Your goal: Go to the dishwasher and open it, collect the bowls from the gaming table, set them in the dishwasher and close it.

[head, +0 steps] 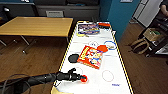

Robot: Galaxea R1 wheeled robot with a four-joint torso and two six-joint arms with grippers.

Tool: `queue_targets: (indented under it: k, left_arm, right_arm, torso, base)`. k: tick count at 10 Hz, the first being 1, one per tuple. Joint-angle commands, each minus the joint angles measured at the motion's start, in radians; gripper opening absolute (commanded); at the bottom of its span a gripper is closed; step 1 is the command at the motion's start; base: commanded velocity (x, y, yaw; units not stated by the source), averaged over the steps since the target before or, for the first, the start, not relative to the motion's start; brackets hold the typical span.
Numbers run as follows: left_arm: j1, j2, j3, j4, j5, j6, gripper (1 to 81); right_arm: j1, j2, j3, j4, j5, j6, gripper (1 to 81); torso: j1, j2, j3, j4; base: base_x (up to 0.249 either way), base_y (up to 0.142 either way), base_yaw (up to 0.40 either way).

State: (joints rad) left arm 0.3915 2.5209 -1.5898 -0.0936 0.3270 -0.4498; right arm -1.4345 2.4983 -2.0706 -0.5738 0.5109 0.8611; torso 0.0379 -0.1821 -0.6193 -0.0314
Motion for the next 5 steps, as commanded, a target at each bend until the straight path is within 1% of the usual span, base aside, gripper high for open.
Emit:
queue_targets:
  k: [1, 5]
  left_arm:
    - [-0.157, -0.002, 0.017, -0.009, 0.033, -0.010, 81.1]
    - [-0.162, 0.017, 0.016, -0.005, 0.032, -0.010, 81.1]
  right_arm:
    - [0.004, -0.037, 0.017, -0.035, -0.031, 0.001, 1.0]
    - [0.004, -0.037, 0.015, -0.035, -0.029, 0.001, 1.0]
  torso:
    - [0.000, 0.000, 0.000, 0.000]
    - [0.000, 0.000, 0.000, 0.000]
  base:
    - [0.000, 0.000, 0.000]
    - [0.000, 0.000, 0.000]
